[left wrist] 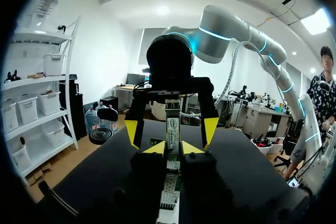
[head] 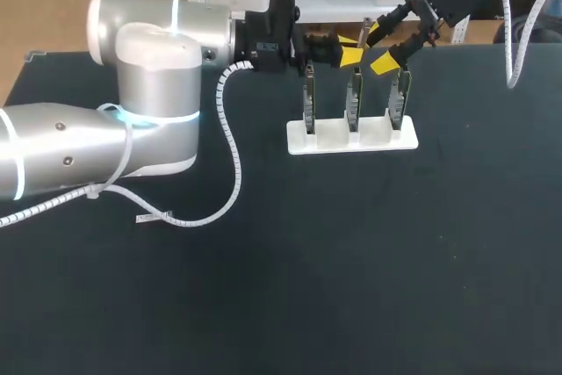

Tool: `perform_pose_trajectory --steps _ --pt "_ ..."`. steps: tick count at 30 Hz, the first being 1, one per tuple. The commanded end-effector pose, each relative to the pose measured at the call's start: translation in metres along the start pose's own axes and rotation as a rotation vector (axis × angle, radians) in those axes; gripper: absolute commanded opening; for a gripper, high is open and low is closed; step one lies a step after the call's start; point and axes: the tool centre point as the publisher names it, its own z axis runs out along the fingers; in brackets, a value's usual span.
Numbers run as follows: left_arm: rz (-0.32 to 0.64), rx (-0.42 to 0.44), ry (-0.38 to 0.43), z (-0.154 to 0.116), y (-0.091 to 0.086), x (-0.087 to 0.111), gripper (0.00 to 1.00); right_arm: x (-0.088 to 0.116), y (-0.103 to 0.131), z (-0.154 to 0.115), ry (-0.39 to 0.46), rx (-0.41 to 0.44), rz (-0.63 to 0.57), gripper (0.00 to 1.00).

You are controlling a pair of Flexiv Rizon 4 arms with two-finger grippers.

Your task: Pick up the optical module with the left hand, and insert it into the network port with the right hand.

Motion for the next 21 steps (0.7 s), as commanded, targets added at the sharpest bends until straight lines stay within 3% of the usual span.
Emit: perform_pose_trajectory --steps 1,21 --pt "-0.004 0.003 0.006 0.0012 0.0032 0.0008 0.00 0.0005 0.0022 0.0003 -0.001 0.005 -0.001 1.00" --pt "-0.029 -0.009 -0.006 0.0023 0.0046 0.0006 0.00 0.0005 0.0022 0.0003 -0.001 0.005 -0.001 1.00"
